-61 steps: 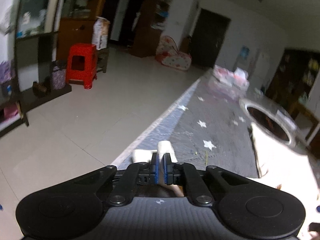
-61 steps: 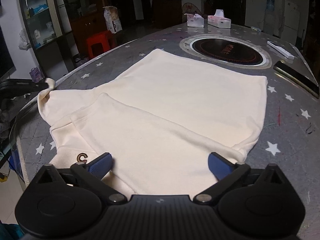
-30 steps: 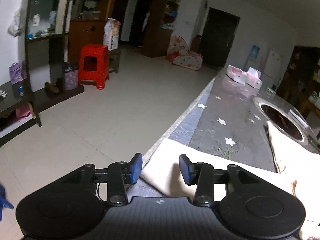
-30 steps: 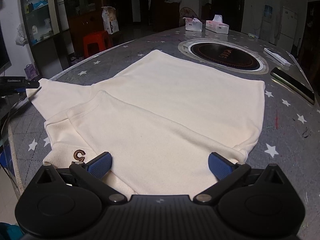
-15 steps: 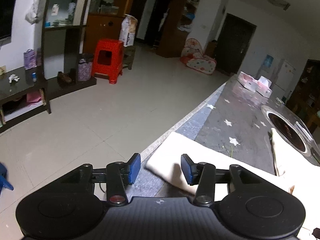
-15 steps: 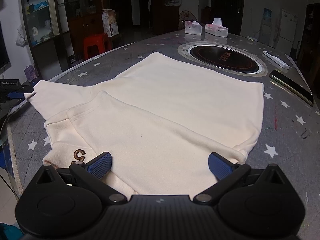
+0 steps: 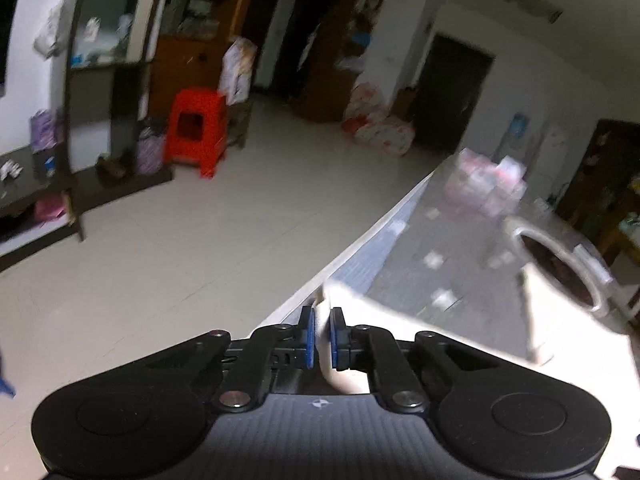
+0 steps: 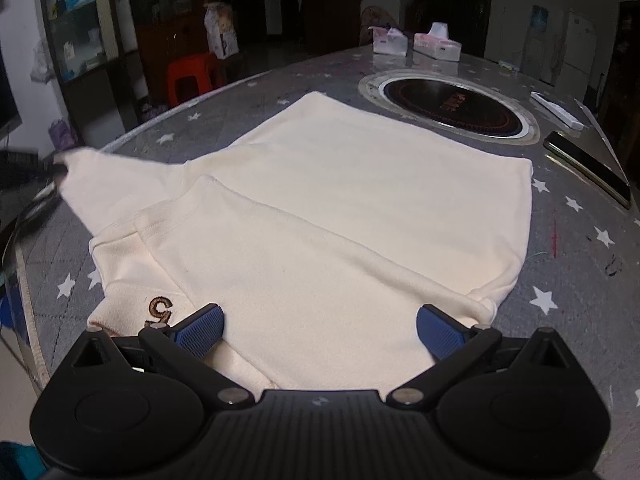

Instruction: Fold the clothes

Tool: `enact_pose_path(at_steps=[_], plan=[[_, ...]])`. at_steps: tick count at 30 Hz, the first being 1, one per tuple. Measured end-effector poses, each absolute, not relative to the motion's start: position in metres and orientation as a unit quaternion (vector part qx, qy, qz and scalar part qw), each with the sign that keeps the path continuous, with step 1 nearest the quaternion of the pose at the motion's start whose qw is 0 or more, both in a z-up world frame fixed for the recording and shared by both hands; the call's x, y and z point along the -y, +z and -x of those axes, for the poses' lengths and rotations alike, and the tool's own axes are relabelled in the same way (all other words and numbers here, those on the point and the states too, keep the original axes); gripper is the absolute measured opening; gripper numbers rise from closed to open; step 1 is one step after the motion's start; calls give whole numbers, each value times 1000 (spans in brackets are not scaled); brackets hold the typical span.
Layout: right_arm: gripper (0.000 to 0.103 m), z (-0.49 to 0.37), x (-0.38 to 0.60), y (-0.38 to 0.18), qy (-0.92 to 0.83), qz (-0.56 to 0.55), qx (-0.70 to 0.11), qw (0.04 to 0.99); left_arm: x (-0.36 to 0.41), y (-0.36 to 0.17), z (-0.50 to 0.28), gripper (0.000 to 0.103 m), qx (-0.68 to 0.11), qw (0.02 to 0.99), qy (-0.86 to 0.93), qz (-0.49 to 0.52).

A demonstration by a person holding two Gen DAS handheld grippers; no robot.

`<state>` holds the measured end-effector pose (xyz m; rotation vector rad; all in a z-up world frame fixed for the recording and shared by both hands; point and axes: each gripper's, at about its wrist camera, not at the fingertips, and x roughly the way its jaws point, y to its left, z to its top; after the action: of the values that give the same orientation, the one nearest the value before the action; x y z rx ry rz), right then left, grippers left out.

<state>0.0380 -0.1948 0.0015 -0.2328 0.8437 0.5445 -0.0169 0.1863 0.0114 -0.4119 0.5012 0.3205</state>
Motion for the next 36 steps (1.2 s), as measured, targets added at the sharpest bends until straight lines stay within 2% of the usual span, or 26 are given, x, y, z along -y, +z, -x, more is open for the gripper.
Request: enact_pose_path(at_steps=[8, 15, 26, 36], plan=[[103, -28, 190, 3, 266, 123, -394, 871, -136, 52, -1, 8, -213, 955, 18, 206], [103, -24, 199, 10, 264, 113, -392, 874, -74, 66, -17, 8, -224, 949, -103, 195], [98, -19, 230, 22, 244, 90, -386, 885, 10, 57, -34, 8, -260, 916, -229, 201], [93, -16, 249, 27, 228, 73, -386, 891, 47, 32, -38, 8, -300, 896, -274, 177]])
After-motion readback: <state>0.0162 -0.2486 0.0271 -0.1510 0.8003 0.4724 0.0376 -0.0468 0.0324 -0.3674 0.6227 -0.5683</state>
